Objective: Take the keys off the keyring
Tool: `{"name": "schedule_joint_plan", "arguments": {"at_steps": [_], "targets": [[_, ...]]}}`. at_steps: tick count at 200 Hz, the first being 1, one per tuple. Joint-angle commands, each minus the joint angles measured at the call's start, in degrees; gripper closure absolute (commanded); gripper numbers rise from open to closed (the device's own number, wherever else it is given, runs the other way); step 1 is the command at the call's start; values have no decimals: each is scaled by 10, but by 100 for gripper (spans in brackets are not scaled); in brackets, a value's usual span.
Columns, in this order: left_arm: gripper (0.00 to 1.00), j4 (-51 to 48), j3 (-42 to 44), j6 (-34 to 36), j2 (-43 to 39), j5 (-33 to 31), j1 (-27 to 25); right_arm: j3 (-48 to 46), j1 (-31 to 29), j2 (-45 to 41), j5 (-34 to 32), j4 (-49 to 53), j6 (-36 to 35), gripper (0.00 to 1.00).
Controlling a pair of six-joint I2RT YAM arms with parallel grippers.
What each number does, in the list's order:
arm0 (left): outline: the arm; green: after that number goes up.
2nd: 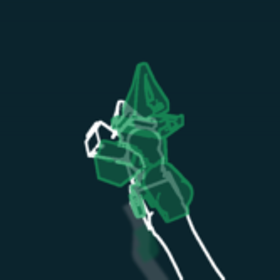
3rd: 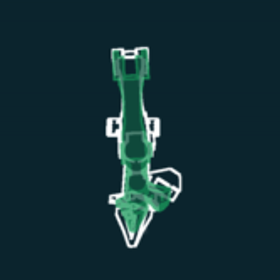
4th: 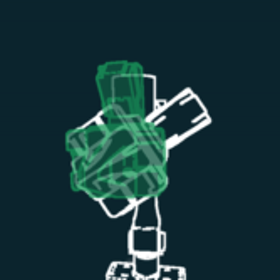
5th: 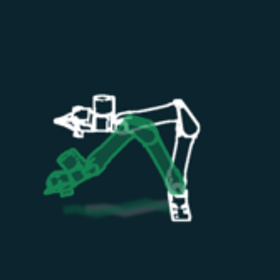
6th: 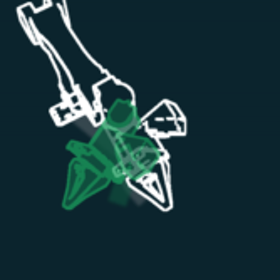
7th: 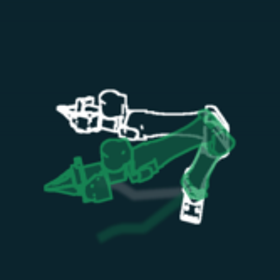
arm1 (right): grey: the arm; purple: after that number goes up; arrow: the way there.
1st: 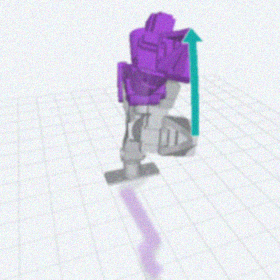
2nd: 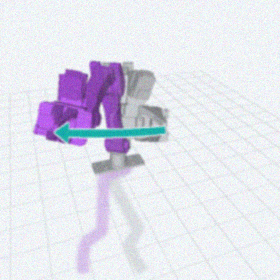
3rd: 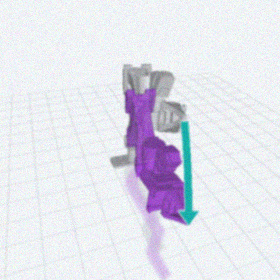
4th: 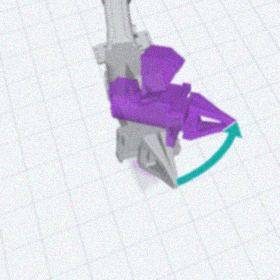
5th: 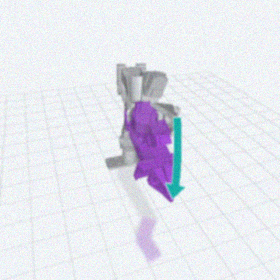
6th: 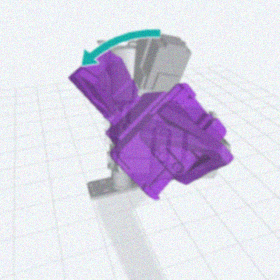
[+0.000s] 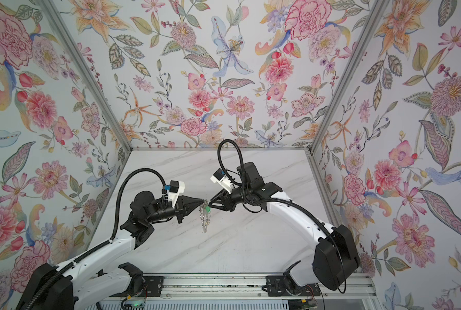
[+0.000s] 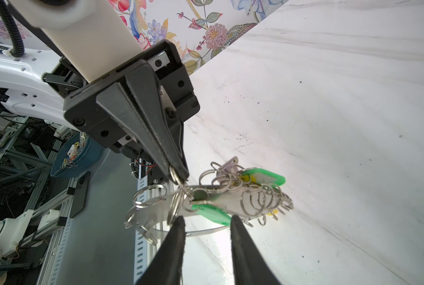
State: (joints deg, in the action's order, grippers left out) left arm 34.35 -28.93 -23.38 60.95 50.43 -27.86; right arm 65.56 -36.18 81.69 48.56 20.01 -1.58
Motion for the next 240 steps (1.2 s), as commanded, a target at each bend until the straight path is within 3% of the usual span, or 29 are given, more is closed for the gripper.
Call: {"name": "schedule_joint_plan", "arguments": {"at_steps": [1,158,240], "targets": [[100,33,-21,-4,-3,9,7,8,-6,-4,-10,8,-3,67],[100,34,-21,-8,-12,4,7,50,-49,29,-58,12,-11,64],[100,43,-21,-11,-7,6,7,65,-70,30,-95,20,-13,56]]}}
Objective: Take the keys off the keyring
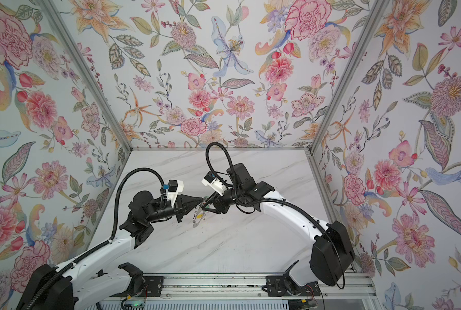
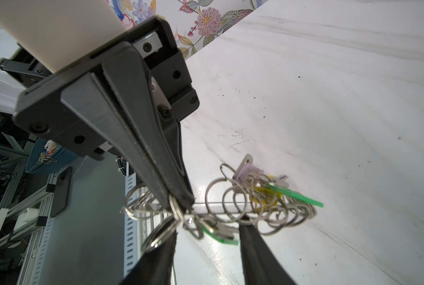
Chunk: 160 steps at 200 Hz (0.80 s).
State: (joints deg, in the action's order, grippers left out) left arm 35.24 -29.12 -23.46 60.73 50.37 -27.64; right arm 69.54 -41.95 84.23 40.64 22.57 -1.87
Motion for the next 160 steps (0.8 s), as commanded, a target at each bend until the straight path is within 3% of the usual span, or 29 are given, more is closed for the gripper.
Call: {"name": "schedule_joint_plan", "arguments": {"at_steps": [1,77,160], "targets": [[100,35,-19,-11,-5,6,5,25,-13,5,-16,-6,-10,56],[100,42,-6,-17,-12,3,5,18,-8,-8,-96,-13,7,65],[100,52,-6,-23,-9,5,5,-5,2,-41,-77,-49,22,64]]}}
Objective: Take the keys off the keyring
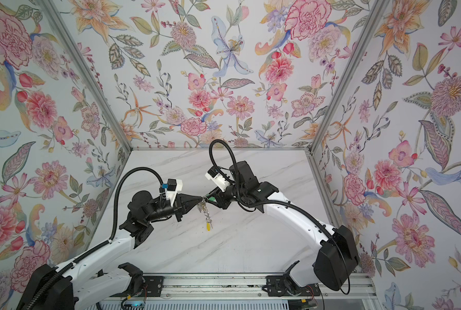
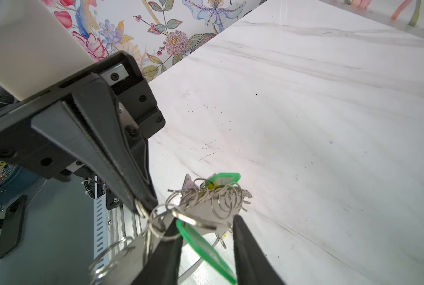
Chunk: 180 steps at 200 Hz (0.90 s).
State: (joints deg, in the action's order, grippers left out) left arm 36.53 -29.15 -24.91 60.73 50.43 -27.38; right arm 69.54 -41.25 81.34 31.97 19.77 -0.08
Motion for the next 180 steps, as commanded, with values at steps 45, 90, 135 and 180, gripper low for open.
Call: {"name": "schedule_joint_plan", "arguments": {"at_steps": [45,90,135,180], "targets": [[100,36,-6,-9,-13,5,2,-5,-6,0,32,-18,-3,78],[100,29,-7,-4,-15,2,2,-12,3,-10,25,-11,-7,94],[100,30,-8,-3,-14,3,2,-17,21,-23,6,-1,-7,96],[100,32,-7,-5,-12,7,2,1,29,-17,-1,4,-9,97]]}}
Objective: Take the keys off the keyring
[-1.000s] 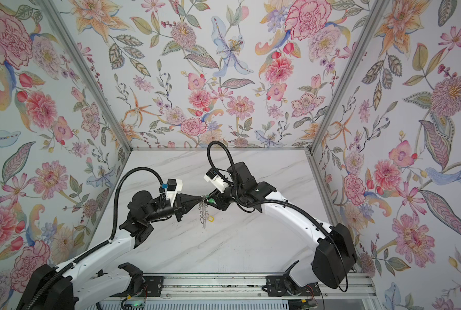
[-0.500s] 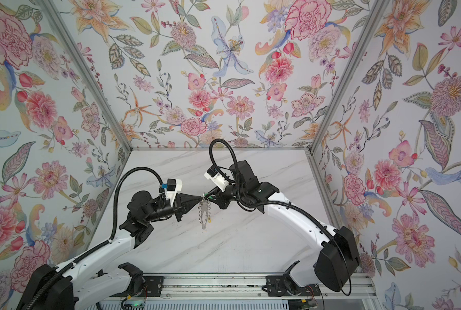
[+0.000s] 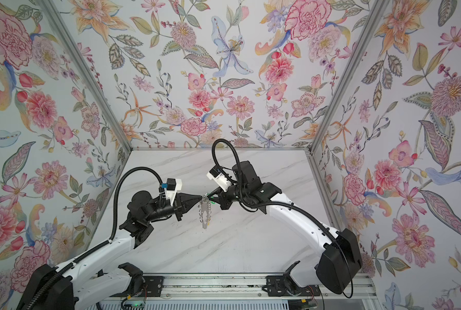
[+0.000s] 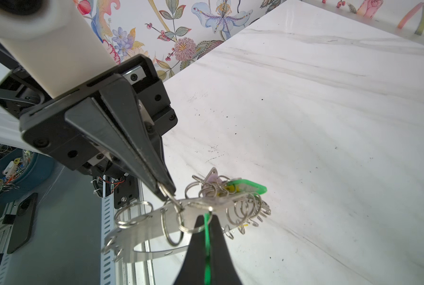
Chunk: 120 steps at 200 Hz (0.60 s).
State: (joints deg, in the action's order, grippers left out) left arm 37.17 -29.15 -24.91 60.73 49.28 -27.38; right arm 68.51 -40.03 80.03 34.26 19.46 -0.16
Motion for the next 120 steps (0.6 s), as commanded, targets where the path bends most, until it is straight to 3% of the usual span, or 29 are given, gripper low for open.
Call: {"name": "schedule_joint_plan", "arguments": {"at_steps": [1,120], "targets": [[100,26,-7,-5,-12,19,2,13,17,-4,-24,7,-9,97],[100,-51,-22,56,-9,28,0,102,42,45,-28,39,-41,99]]}}
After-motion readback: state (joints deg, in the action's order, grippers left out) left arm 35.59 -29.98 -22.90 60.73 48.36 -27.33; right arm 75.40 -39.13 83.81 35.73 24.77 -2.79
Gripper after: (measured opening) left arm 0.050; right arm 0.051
